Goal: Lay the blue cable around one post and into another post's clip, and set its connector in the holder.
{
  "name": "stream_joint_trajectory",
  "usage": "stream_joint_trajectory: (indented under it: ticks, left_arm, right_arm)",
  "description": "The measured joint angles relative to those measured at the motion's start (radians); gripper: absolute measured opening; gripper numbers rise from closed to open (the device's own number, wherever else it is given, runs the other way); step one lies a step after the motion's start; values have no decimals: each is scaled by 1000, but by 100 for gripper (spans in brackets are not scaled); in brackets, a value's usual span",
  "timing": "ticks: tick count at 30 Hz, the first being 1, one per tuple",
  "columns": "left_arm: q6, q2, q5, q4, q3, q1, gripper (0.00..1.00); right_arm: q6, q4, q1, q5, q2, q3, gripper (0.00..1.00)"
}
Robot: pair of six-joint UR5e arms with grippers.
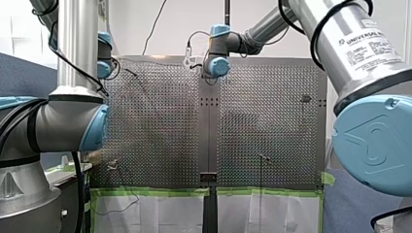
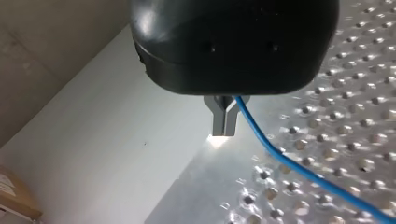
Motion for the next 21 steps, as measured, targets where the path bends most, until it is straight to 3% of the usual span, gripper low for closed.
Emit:
stream_joint_trajectory:
  ticks: [8, 13, 21]
  left_arm:
    - [13, -5, 2, 49, -68, -7, 0]
    - [29, -40, 9, 68, -108, -21, 0]
    - [40, -78, 16, 73, -117, -43, 0]
  right_arm:
    - [-6, 1, 0, 20, 15, 34, 0]
    - [-7, 3, -2, 41, 16, 49, 0]
    - [-7, -2, -18, 48, 17, 52, 0]
